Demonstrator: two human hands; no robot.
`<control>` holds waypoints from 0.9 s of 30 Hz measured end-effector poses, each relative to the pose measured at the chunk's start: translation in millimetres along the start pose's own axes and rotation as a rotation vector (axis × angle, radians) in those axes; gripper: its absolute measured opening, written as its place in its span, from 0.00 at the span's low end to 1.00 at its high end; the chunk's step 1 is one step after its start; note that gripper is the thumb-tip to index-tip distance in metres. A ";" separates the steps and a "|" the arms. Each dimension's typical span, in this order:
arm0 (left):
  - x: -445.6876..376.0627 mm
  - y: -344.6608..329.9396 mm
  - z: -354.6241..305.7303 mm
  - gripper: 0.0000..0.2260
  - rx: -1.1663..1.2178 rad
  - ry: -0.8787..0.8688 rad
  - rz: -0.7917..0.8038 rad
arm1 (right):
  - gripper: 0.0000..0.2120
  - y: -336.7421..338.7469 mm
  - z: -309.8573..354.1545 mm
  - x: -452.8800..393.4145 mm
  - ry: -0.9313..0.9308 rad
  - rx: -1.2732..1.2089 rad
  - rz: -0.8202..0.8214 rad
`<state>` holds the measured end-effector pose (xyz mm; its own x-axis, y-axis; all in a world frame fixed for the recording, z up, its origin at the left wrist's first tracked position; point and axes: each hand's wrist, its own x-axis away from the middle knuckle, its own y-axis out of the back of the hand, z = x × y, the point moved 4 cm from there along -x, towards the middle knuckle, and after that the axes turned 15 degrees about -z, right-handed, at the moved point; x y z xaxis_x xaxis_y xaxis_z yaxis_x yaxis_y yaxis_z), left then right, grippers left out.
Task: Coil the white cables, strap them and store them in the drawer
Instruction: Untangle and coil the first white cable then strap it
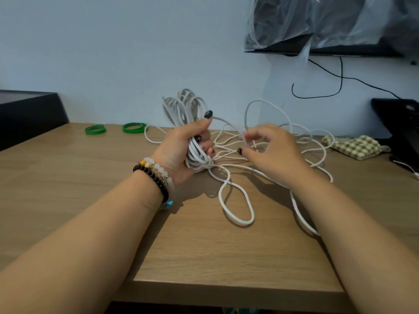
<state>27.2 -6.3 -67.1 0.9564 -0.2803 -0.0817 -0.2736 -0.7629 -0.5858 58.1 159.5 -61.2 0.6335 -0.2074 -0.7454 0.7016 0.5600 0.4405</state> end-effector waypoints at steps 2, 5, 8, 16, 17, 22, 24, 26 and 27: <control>-2.9 4.8 -7.6 0.10 0.123 -0.035 -0.070 | 0.06 -5.6 -10.5 2.4 -0.054 0.164 0.137; -10.2 19.4 -23.1 0.13 0.331 -0.082 -0.224 | 0.03 -3.5 -18.3 2.6 -0.163 0.188 0.156; -12.6 27.4 -31.8 0.16 0.398 -0.106 -0.319 | 0.09 -2.5 -23.0 -0.2 -0.212 0.150 0.105; -5.8 5.7 -2.8 0.09 -0.056 0.003 -0.162 | 0.08 6.3 -9.7 -3.2 -0.163 -0.120 -0.079; -5.2 4.8 1.1 0.09 -0.127 -0.002 -0.137 | 0.12 4.6 -4.4 -0.7 -0.171 -0.201 -0.031; -4.3 4.1 8.4 0.10 -0.303 -0.060 0.006 | 0.12 -8.9 5.5 8.9 -0.213 -0.407 0.129; -2.3 2.0 6.0 0.09 -0.204 -0.032 -0.009 | 0.07 -7.5 5.7 7.7 -0.197 -0.414 0.112; -4.4 5.0 -1.1 0.09 -0.030 -0.035 -0.101 | 0.09 -6.4 5.1 6.9 -0.220 -0.439 0.112; -6.3 9.0 -6.5 0.09 0.067 -0.047 -0.162 | 0.10 -6.4 5.1 6.8 -0.231 -0.443 0.123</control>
<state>18.0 -15.2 -66.7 0.9916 -0.1282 -0.0190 -0.1099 -0.7545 -0.6470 59.5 150.4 -66.6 0.7933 -0.2627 -0.5492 0.4436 0.8673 0.2260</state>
